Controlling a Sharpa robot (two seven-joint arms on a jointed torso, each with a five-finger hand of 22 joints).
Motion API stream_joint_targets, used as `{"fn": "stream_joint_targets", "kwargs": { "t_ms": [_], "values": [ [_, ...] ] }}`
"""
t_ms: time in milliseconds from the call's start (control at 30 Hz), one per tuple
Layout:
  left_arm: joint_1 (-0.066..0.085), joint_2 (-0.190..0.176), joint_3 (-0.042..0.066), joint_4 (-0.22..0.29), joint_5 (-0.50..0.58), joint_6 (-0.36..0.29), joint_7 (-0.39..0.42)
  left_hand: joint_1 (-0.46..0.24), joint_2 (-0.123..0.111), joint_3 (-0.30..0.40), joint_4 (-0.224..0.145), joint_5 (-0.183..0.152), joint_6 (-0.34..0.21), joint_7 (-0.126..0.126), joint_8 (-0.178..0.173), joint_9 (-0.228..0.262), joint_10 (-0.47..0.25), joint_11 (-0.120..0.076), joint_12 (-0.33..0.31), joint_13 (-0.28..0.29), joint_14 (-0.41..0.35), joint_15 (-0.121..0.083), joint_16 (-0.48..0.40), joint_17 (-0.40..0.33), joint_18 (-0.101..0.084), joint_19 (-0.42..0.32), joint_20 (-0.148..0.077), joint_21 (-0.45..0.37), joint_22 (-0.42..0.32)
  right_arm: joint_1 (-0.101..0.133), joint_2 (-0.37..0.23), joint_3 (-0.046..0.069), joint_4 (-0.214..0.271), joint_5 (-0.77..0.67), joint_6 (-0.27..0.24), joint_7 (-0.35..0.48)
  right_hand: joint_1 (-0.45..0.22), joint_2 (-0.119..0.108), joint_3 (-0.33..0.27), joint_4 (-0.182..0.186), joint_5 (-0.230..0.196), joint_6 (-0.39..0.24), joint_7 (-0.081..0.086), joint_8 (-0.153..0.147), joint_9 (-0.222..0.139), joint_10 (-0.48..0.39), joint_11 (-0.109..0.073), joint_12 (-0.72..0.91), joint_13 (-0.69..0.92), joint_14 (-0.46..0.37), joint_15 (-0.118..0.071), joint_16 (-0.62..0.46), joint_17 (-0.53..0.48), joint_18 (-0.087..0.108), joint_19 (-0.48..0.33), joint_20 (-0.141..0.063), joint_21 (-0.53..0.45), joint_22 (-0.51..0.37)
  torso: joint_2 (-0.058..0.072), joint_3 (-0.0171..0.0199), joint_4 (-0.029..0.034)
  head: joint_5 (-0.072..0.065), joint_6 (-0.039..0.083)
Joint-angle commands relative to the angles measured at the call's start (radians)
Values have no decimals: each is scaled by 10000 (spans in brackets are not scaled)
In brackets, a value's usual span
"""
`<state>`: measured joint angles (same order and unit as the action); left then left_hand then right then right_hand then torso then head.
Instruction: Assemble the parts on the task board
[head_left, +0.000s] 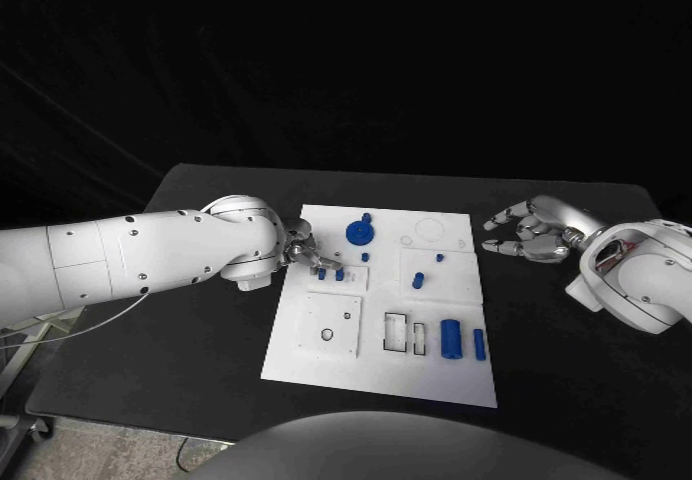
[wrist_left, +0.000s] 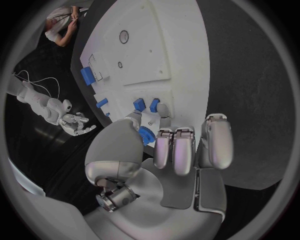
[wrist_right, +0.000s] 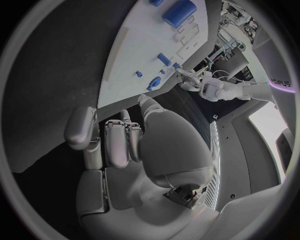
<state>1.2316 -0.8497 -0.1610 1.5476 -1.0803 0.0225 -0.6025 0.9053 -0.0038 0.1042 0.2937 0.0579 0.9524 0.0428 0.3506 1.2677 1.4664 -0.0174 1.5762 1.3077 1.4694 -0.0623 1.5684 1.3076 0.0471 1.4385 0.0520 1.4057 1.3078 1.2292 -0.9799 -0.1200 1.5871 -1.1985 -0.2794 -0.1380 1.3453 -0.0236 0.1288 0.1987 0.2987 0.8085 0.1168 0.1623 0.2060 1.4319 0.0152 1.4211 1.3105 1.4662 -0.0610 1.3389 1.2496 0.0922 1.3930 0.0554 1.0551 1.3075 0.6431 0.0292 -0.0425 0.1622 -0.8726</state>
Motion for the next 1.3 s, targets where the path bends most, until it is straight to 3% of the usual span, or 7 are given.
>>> {"fn": "stream_joint_targets", "kwargs": {
  "t_ms": [33, 600, 800, 933, 1000, 1100, 1300],
  "values": [
    [-117, -5, -94, -114, -34, 140, -224, -245, 150, -244, -2, 85, 26, 76, -192, -136, 1044, 27, -54, 2631, 1014, 50, 24, 2632, 17, -1, 43, -45, 1837, -9, 8, 1, -12, -4, 120, -34, 58, 92, 63, -24, 56, 74, -8, -39, -21, -72, -21, -56, 617, 252, 69, -67, -16, 112, -89, -2, -42, 924, 5, -1, -2, 9, 0],
    [156, -92, 365, -108, -63, -2142, 1311, 405, 369, -972, -41, 681, 142, -90, 497, 333, 1044, -124, -54, 2631, 1014, -79, 24, 2632, -39, 210, -75, 147, 1986, -3, -57, 2, 50, 79, -398, 345, 11, 95, 68, 8, 111, 122, -6, -27, -32, -57, -16, -40, 635, 261, 71, -44, 11, 103, -67, 0, -9, 941, 66, -18, 1, -60, 0],
    [621, 44, 448, -214, 64, -3152, 3597, 2307, 134, -1011, -605, 1461, -473, -56, 671, 540, 1044, -103, -54, 2631, 1014, -81, 24, 2632, -10, 103, -86, 1, 1974, 4, -144, 2, 121, 281, -553, 662, -60, 82, 55, 59, 117, 195, -11, -2, -38, -49, -15, -30, 642, 262, 73, -39, 16, 94, -47, 3, 25, 959, 152, -30, -44, -55, 0],
    [728, 225, 459, -279, -699, -3203, 5110, 3899, -11, -775, -1247, 1046, -1213, 182, 359, 269, 901, 72, -210, 2498, 1014, 56, 24, 2632, -61, 180, -14, 134, 2065, 6, -235, 2, 209, 337, -628, 790, -53, 85, 97, 68, 293, 286, -18, 25, -50, -35, -19, -11, 660, 270, 74, -11, 49, 83, -22, 2, 68, 985, 213, -26, -25, -52, 0],
    [725, 340, 453, -356, -1204, -3183, 5576, 4441, -46, -668, -1293, 791, -1700, 400, 82, -31, -775, 236, -2006, 1154, 1014, 148, 24, 2632, -61, 121, 93, 89, 2066, 7, -279, 2, 256, 352, -680, 857, -24, 65, 151, 60, 550, 323, -18, 21, -75, -33, -21, -4, 665, 276, 72, 6, 66, 80, -10, 0, 75, 999, 229, -20, -1, -53, 0],
    [621, 533, 442, -553, -1936, -3145, 6220, 4981, -223, -553, -1063, 650, -2425, 839, -574, -859, -6940, 779, -8224, -2835, -232, 658, -927, 1248, -55, -90, 416, -111, 2006, 5, -327, 2, 315, 367, -769, 958, 1, 44, 202, 51, 712, 363, -20, 21, -95, -31, -20, 2, 669, 282, 71, 21, 81, 77, 2, 0, 81, 1013, 234, -9, 22, -99, 0],
    [267, 877, 411, -954, -3720, -3519, 6988, 6077, -694, -58, -922, 869, -2057, 735, -1751, -3333, -7893, 1025, -10469, -4961, -777, 702, -1725, 76, -52, 93, 591, 151, 2082, -51, -415, 1, 366, 420, -941, 1096, 2, 37, 211, 52, 741, 382, -19, 26, -97, -37, -18, -3, 662, 279, 71, 14, 70, 79, -2, 0, 66, 1011, 241, -18, 20, -145, 0]
  ]
}}
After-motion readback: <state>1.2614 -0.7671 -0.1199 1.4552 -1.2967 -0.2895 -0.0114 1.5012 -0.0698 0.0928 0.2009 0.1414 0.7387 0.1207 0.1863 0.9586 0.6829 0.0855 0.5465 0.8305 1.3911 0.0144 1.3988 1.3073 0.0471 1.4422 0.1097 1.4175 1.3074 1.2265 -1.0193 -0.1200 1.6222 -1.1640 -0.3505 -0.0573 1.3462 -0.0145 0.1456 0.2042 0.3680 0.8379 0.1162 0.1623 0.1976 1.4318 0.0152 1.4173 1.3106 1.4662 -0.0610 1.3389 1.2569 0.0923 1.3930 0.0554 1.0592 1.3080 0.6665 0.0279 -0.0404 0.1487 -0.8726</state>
